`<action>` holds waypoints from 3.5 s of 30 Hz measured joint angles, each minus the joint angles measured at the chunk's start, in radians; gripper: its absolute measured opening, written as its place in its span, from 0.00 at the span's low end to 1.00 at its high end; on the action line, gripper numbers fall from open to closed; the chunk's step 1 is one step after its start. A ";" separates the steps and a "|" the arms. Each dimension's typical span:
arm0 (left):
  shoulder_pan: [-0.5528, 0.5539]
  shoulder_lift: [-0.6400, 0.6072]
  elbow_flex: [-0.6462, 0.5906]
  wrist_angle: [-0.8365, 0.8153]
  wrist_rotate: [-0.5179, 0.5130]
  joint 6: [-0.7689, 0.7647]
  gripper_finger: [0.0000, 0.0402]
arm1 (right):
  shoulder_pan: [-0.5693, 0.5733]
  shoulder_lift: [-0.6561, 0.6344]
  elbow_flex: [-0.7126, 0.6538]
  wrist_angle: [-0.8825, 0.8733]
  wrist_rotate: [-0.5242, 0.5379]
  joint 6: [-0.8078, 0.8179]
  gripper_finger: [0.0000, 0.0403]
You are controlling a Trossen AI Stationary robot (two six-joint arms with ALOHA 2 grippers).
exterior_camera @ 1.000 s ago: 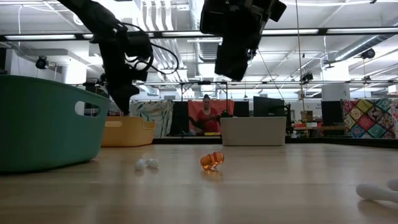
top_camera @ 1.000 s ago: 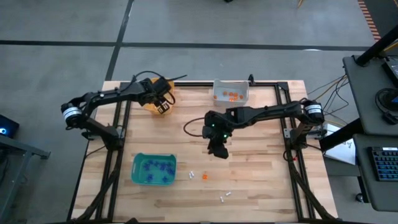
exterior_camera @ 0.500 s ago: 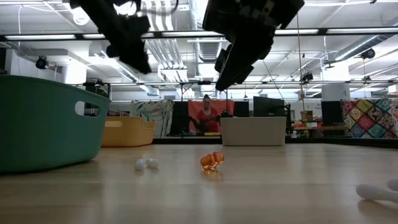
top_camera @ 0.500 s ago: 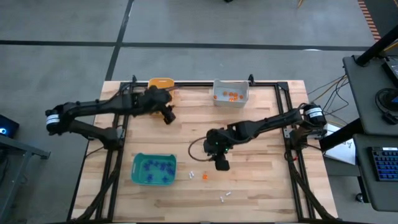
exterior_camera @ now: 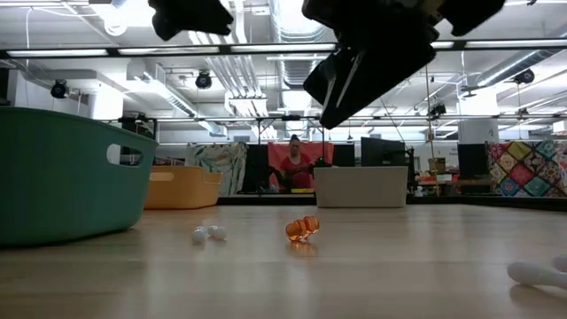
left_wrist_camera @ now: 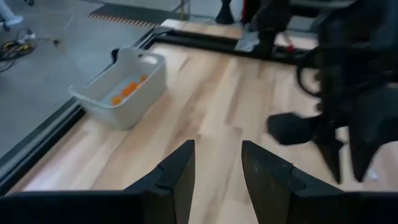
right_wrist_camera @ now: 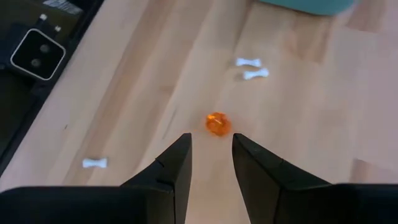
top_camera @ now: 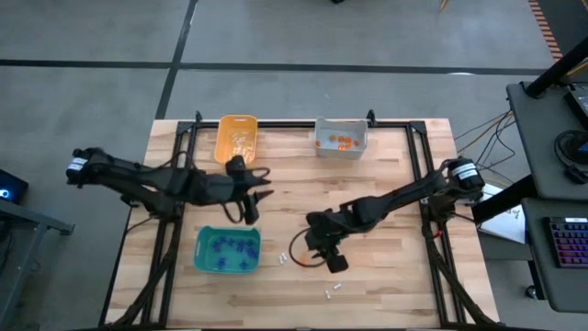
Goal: Sort Halloween decoration
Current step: Put the orange pumpkin toy into the gray bin
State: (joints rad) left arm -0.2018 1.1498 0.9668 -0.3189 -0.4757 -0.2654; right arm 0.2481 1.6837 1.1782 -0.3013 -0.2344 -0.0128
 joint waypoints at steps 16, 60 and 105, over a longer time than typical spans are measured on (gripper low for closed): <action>-0.223 0.092 0.000 0.127 -0.150 -0.059 0.29 | 0.042 0.071 -0.104 0.244 0.084 -0.002 0.43; -0.229 0.103 -0.001 0.125 -0.197 -0.039 0.29 | 0.039 0.281 -0.085 0.431 0.077 -0.041 0.26; -0.228 0.102 0.002 0.170 -0.286 0.101 0.29 | -1.003 -0.072 0.082 -0.331 0.079 0.182 0.23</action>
State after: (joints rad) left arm -0.4301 1.2522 0.9684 -0.1489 -0.7618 -0.1649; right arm -0.7554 1.6122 1.2598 -0.6324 -0.1551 0.1689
